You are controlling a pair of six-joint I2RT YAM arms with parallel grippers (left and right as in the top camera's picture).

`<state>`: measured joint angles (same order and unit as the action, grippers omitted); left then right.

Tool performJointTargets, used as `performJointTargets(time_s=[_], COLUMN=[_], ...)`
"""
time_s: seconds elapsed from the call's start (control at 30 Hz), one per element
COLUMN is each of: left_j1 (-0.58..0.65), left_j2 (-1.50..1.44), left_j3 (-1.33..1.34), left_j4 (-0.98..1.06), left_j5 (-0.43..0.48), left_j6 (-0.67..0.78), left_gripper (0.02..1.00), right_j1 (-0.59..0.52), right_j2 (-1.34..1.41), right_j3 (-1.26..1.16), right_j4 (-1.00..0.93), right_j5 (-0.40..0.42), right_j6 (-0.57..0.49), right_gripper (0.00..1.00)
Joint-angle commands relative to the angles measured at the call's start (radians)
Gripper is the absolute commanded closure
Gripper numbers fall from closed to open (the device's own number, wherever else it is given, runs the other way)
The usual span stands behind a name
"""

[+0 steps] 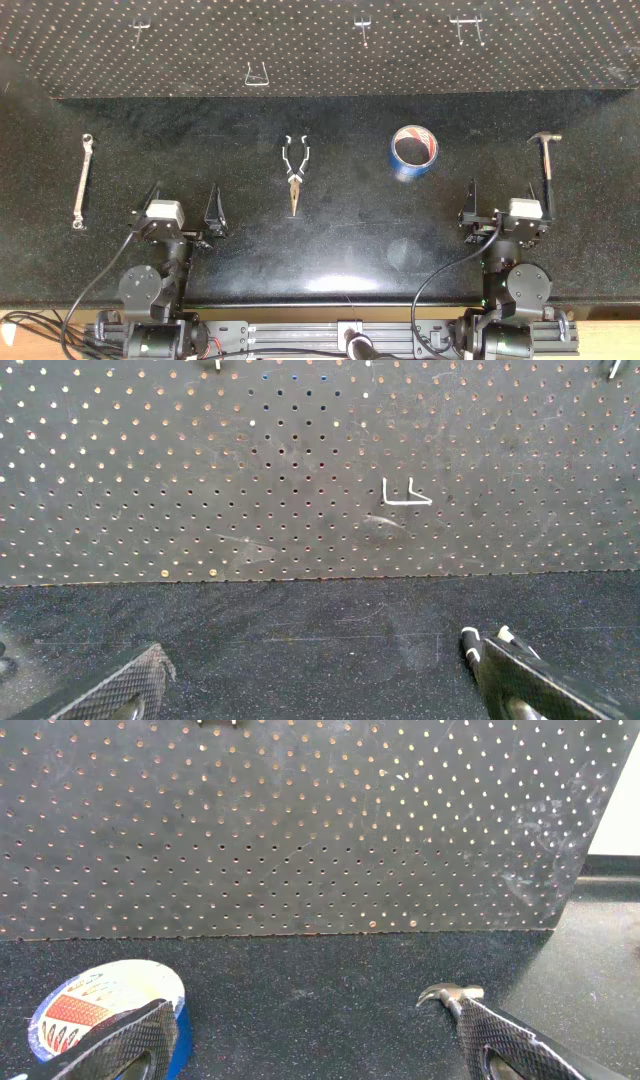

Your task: Place Tools Onto Pegboard

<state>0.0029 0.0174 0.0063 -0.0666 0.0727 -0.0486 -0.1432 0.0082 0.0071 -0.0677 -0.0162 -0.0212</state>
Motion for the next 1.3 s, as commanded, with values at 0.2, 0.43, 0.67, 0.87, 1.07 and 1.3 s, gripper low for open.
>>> performJointTargets(time_s=[0.2, 0.43, 0.67, 0.87, 1.07, 1.3], left_j1=[-0.003, -0.003, -0.003, 0.035, -0.005, -0.026], left_j2=[-0.014, -0.014, -0.014, -0.014, -0.014, -0.014], left_j3=[-0.001, -0.001, -0.001, -0.001, -0.001, -0.001], left_j4=[-0.005, -0.005, -0.005, -0.005, -0.005, -0.005], left_j5=[0.029, 0.029, 0.029, 0.029, 0.029, 0.029], left_j6=[0.016, 0.017, 0.016, 0.016, 0.016, 0.017], left_gripper=[0.023, 0.025, 0.023, 0.025, 0.025, 0.025], right_j1=[-0.005, -0.005, -0.005, -0.005, -0.005, -0.005], right_j2=[-0.007, -0.007, -0.007, -0.007, -0.007, -0.007], right_j3=[-0.003, -0.003, -0.003, -0.003, -0.003, -0.003], right_j4=[-0.005, -0.005, -0.005, -0.005, -0.005, -0.005], right_j5=[0.008, 0.008, 0.008, 0.008, 0.008, 0.008], right_j6=[-0.010, -0.010, -0.010, -0.010, -0.010, -0.010], right_gripper=[0.082, 0.082, 0.082, 0.082, 0.082, 0.082])
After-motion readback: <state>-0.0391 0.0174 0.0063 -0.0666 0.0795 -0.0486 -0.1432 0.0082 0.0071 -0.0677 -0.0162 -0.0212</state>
